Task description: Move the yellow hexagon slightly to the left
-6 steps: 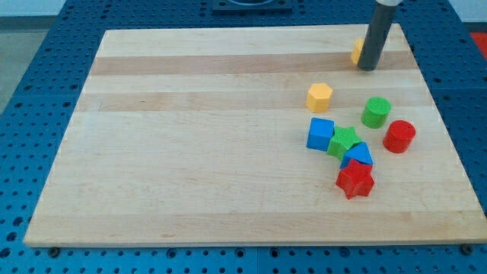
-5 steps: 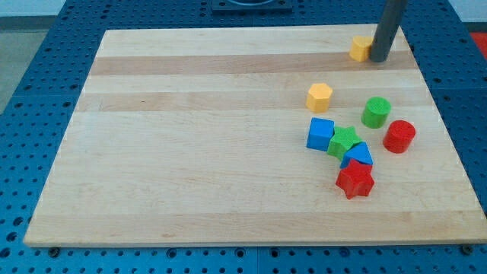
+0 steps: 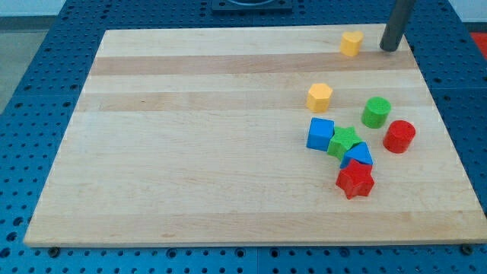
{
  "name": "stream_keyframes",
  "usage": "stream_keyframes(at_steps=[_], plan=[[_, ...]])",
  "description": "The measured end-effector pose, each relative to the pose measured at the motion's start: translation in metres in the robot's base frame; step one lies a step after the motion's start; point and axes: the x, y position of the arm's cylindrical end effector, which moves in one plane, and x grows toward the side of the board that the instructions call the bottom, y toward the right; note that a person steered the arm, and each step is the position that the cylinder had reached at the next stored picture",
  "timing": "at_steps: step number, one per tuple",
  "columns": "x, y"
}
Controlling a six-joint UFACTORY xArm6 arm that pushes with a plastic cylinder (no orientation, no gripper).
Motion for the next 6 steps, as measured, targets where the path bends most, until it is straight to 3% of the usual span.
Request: stream_keyframes(at_steps=[3, 4, 5, 6], plan=[[0.046, -0.05], [0.104, -0.059], [0.16, -0.109], [0.152, -0.175]])
